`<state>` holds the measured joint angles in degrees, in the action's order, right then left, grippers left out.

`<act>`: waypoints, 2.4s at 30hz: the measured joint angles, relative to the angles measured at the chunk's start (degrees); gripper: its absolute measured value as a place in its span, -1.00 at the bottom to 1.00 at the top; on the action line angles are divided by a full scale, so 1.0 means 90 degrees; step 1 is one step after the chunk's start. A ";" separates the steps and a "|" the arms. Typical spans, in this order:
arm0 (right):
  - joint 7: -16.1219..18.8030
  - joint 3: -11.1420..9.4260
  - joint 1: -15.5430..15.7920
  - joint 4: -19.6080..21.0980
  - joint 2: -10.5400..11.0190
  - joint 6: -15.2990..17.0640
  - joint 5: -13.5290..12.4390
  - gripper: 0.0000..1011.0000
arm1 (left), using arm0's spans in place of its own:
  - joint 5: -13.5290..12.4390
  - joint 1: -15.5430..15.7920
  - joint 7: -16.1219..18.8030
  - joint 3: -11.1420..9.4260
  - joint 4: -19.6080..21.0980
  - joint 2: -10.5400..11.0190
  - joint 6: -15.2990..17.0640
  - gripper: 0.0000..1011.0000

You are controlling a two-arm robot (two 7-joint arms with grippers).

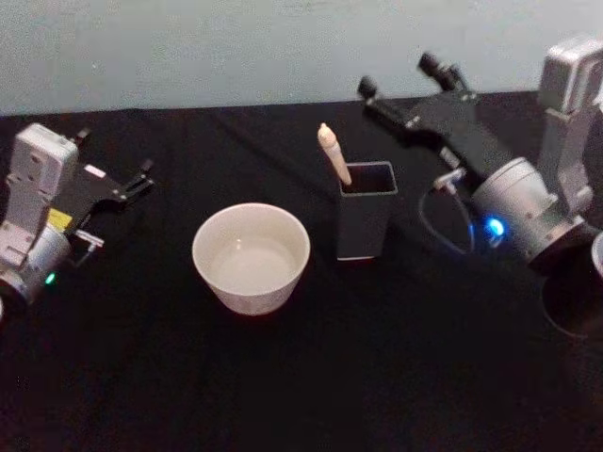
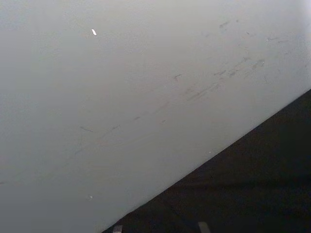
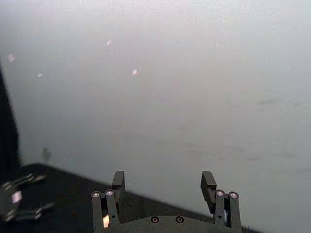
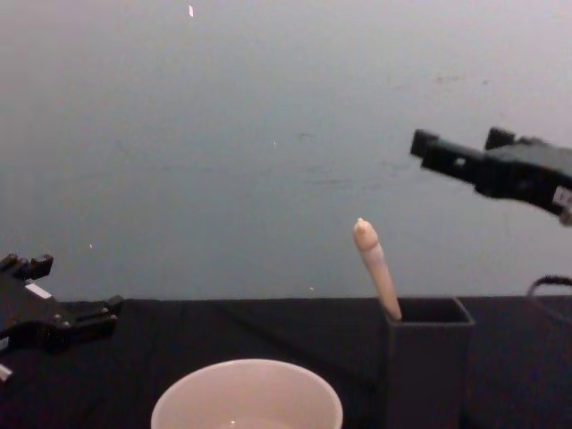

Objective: Pick up the stirring spoon with one hand, stir inside the cup, then place it back in its original position.

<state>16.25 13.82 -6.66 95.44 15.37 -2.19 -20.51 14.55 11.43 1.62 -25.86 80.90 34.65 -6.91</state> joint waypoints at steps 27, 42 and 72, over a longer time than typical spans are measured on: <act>-0.0793 -0.0268 -0.0293 -0.1647 -0.0265 0.0124 0.1372 0.98 | 0.0000 0.0000 0.0000 0.0000 0.0000 0.0000 0.0000 0.98; -0.0791 -0.0266 -0.0294 -0.1637 -0.0259 0.0123 0.1367 0.98 | 0.0000 0.0000 0.0000 0.0000 0.0000 0.0000 0.0000 0.98; -0.0790 -0.0266 -0.0293 -0.1626 -0.0254 0.0114 0.1344 0.98 | 0.0000 0.0000 0.0000 0.0000 0.0000 0.0000 0.0000 0.98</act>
<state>9.14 11.43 -9.30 80.80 13.09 -1.17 -8.41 14.55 11.43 1.62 -25.86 80.90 34.65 -6.91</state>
